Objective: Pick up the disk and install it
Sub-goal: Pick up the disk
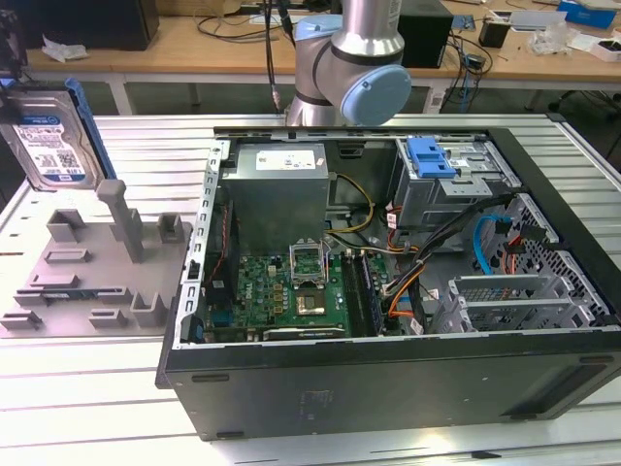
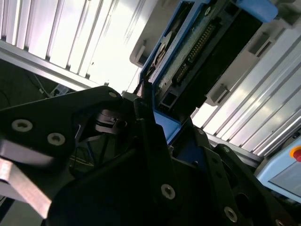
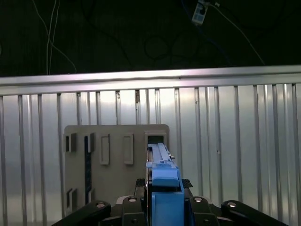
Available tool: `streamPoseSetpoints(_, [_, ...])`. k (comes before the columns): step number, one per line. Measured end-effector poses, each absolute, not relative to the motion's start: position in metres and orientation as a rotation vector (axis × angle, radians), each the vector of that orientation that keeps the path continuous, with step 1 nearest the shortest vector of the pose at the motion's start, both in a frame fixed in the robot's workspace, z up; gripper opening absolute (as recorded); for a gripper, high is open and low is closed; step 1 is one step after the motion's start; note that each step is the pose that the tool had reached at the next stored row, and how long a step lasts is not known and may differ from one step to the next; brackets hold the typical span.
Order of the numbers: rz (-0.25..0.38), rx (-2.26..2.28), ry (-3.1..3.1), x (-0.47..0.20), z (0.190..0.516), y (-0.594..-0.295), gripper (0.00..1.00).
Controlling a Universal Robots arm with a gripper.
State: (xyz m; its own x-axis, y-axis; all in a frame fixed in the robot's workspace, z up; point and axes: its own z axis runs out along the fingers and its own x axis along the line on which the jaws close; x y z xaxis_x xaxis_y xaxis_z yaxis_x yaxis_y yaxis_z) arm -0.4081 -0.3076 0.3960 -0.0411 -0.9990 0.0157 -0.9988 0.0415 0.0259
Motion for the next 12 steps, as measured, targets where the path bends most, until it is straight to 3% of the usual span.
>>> streamPoseSetpoints(12, [-0.012,2.155,-2.246,-0.408,0.425,-0.308,0.37])
